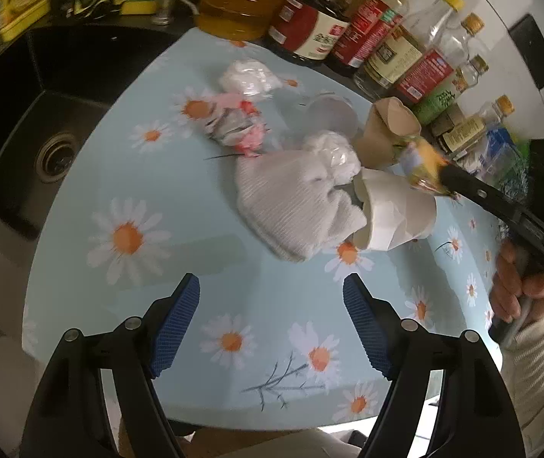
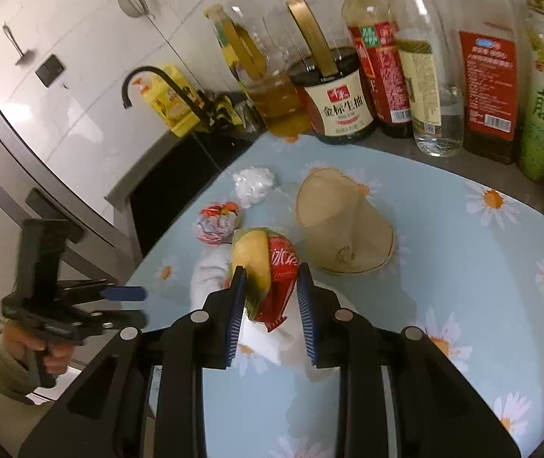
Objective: Collect trash
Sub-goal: 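Grasp the yellow-red snack wrapper with the right tool, then grasp the white knit cloth with the left tool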
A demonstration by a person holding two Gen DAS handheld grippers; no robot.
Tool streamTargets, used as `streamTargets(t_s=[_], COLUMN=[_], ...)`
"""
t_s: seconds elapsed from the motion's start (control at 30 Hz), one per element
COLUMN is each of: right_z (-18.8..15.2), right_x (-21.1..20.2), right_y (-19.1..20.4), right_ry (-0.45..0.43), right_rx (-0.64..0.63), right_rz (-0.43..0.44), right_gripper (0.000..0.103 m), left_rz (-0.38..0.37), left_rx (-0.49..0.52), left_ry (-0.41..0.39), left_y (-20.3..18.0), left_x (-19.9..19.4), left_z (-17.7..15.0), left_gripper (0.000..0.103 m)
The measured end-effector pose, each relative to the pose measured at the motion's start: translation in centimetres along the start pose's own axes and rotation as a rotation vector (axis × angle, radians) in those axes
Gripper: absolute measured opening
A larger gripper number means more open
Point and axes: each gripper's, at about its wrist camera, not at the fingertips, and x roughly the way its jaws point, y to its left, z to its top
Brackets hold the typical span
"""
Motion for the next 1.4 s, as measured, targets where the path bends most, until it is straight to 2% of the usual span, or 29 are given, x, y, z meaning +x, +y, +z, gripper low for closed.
streamTargets(t_s=[0.07, 0.17, 0.3, 0.47, 0.67, 0.7, 0.77, 0.83, 0.9, 1.07, 1.2, 1.4], right_z=[-0.4, -0.9, -2.1, -4.0, -6.6, -7.0, -7.7, -8.3, -8.7, -9.6, -9.9, -10.3], right_x=[-1.1, -2.6, -4.9, -6.8, -7.5, -7.5, -7.3, -7.0, -6.7, -6.2, -5.7, -4.8], right_y=[0.2, 0.5, 1.3, 1.2, 0.9, 0.9, 0.7, 0.5, 0.4, 0.0, 0.7, 2.4], right_ry=[-0.023, -0.055, -0.125, -0.181, -0.201, -0.203, -0.201, -0.194, -0.184, -0.159, -0.140, -0.117], right_rx=[0.010, 0.030, 0.029, 0.077, 0.133, 0.145, 0.170, 0.185, 0.196, 0.230, 0.249, 0.270], right_rz=[0.000, 0.003, 0.016, 0.017, -0.004, -0.007, -0.007, -0.026, -0.042, -0.085, -0.124, -0.200], right_gripper=[0.029, 0.029, 0.029, 0.029, 0.029, 0.029, 0.029, 0.029, 0.029, 0.029, 0.029, 0.029], left_rz=[0.000, 0.011, 0.045, 0.096, 0.086, 0.098, 0.113, 0.122, 0.126, 0.078, 0.045, -0.014], left_rx=[0.022, 0.059, 0.090, 0.138, 0.170, 0.188, 0.220, 0.251, 0.273, 0.279, 0.286, 0.302], left_ry=[0.008, 0.006, 0.004, 0.042, 0.085, 0.087, 0.092, 0.083, 0.079, 0.058, 0.050, 0.029], left_y=[-0.7, -1.8, -2.7, -3.2, -3.6, -3.8, -4.0, -4.2, -4.2, -4.2, -3.5, -2.5], left_x=[0.5, 1.0, 1.8, 4.1, 6.0, 6.3, 6.8, 6.7, 6.5, 5.5, 4.4, 2.1], left_z=[0.7, 1.7, 3.0, 4.9, 5.8, 5.8, 5.6, 5.3, 5.2, 4.9, 4.0, 2.8], left_gripper=[0.076, 0.083, 0.083, 0.083, 0.082, 0.081, 0.068, 0.062, 0.051, 0.034, 0.030, 0.029])
